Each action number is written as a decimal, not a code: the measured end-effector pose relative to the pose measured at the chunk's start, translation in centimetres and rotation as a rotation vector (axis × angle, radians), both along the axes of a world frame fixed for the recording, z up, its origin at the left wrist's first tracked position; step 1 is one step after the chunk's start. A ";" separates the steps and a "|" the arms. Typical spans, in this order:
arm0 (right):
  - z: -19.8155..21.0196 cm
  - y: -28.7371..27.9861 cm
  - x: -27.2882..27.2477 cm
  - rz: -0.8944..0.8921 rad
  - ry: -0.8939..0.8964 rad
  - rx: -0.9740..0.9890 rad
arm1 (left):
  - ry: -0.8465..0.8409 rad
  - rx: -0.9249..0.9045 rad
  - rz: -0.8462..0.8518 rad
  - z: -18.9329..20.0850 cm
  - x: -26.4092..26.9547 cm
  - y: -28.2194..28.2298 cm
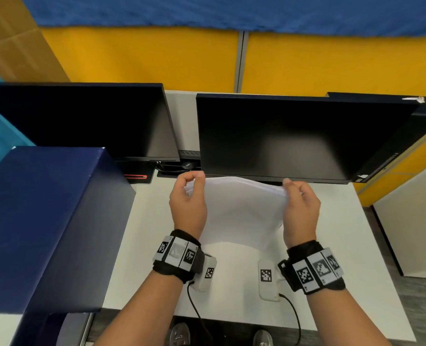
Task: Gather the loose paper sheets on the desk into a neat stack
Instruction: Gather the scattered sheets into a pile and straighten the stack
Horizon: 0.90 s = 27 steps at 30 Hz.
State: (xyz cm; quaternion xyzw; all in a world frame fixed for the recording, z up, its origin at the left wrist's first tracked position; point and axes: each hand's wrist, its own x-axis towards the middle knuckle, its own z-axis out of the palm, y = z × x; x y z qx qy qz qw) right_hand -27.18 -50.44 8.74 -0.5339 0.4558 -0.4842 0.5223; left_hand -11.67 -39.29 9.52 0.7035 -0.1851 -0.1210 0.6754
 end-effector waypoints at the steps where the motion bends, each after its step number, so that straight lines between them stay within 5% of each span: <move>1: -0.1 -0.1 -0.4 0.021 -0.048 -0.011 | 0.001 -0.028 -0.030 -0.1 0.3 0.3; 4: -2.1 -0.8 -2.7 0.257 -0.048 -0.030 | 0.035 -0.057 -0.289 -2.5 2.5 1.7; 7: -5.3 -0.8 -3.5 0.408 0.129 0.118 | 0.142 0.183 -0.431 -6.0 3.0 2.5; 10: -6.6 0.1 -2.3 0.303 0.203 0.169 | 0.209 0.262 -0.351 -7.4 1.9 1.8; 14: -4.3 -0.1 -1.6 0.248 0.063 0.051 | 0.176 0.111 -0.253 -5.7 2.5 1.2; 20: -4.7 -0.4 -3.2 0.379 0.225 0.044 | 0.098 0.183 -0.364 -6.3 2.9 2.1; 27: -4.2 0.0 -3.2 0.235 0.126 -0.021 | 0.113 0.096 -0.303 -4.8 1.6 1.7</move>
